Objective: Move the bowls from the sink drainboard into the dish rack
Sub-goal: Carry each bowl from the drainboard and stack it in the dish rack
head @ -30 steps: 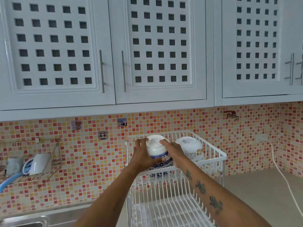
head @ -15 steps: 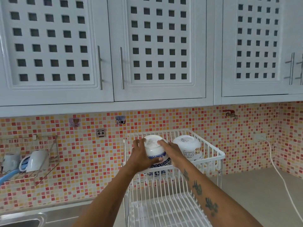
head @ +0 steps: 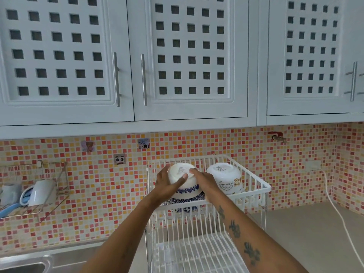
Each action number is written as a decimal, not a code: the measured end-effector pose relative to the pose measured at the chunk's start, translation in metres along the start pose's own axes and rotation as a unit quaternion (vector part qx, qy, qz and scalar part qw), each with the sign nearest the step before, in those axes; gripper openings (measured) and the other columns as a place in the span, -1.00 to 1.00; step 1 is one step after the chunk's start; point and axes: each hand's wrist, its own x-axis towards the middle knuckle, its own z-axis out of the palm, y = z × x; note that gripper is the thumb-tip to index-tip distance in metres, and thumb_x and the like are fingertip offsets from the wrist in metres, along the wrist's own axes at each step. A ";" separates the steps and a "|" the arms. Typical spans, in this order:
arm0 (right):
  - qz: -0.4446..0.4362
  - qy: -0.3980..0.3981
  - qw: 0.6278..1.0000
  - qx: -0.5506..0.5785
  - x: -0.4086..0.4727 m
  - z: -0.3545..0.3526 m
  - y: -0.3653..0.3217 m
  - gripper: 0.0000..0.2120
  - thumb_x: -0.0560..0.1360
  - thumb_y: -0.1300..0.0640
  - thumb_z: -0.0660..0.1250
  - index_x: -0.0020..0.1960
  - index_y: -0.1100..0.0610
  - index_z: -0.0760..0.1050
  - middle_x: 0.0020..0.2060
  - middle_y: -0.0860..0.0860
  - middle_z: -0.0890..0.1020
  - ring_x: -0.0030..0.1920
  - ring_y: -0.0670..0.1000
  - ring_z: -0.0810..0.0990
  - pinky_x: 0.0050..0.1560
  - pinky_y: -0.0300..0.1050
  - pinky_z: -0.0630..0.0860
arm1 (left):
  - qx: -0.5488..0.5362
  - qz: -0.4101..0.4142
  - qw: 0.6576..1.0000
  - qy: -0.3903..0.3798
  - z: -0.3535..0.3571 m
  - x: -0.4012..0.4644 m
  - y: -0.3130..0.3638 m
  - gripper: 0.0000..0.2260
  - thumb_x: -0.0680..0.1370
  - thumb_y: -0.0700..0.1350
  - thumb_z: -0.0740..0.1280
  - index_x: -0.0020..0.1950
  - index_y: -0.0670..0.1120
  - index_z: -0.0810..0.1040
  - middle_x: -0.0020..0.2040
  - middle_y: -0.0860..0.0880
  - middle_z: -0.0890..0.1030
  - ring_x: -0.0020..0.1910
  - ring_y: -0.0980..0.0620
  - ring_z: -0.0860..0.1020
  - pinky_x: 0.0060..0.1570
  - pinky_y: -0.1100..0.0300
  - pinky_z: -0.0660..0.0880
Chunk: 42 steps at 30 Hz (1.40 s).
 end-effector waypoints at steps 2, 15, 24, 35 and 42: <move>0.008 -0.007 1.000 -0.001 0.001 0.000 -0.001 -0.17 0.26 -0.35 0.27 0.37 0.15 0.42 0.19 0.11 0.61 0.10 0.12 0.62 0.13 0.03 0.57 | -0.073 -0.043 0.996 -0.003 -0.003 0.006 -0.004 -0.18 0.49 0.35 0.22 0.58 0.06 -0.10 0.58 -0.06 -0.01 0.53 -0.16 0.17 0.47 -0.12 0.25; 0.030 -0.014 0.999 -0.028 0.006 0.004 -0.007 -0.24 0.44 -0.29 0.22 0.46 0.17 0.26 0.33 0.13 0.49 0.23 0.14 0.53 0.14 0.01 0.50 | -0.213 -0.140 0.967 -0.021 -0.001 0.014 0.003 -0.40 0.61 0.14 0.19 0.55 0.01 0.02 0.43 -0.15 0.38 0.10 -0.08 0.48 -0.20 0.18 0.49; 0.066 -0.023 0.997 -0.045 0.011 0.006 -0.022 -0.36 0.43 -0.24 0.24 0.33 0.17 0.44 0.19 0.14 0.62 0.09 0.14 0.62 0.16 0.00 0.54 | -0.209 -0.188 0.960 0.011 -0.001 0.019 0.010 -0.31 0.56 0.29 0.16 0.56 0.01 0.02 0.43 -0.19 0.37 0.28 -0.23 0.48 0.21 -0.11 0.52; 0.052 0.014 0.989 -0.139 0.018 0.011 -0.019 -0.39 0.47 -0.26 0.11 0.30 0.16 0.44 0.11 0.11 0.60 0.02 0.10 0.57 0.12 -0.08 0.50 | -0.188 -0.195 0.961 0.046 0.001 0.020 0.015 -0.26 0.55 0.32 0.12 0.58 -0.07 0.01 0.45 -0.22 0.34 0.33 -0.26 0.44 0.11 -0.03 0.48; 0.038 0.039 0.987 -0.154 0.013 0.012 -0.015 -0.38 0.50 -0.27 0.08 0.29 0.18 0.46 -0.03 0.06 0.53 -0.06 0.09 0.53 -0.06 -0.12 0.43 | -0.189 -0.197 0.962 0.015 -0.006 0.012 0.020 -0.27 0.53 0.35 0.12 0.56 -0.06 0.06 0.43 -0.22 0.38 0.23 -0.23 0.50 -0.05 -0.04 0.55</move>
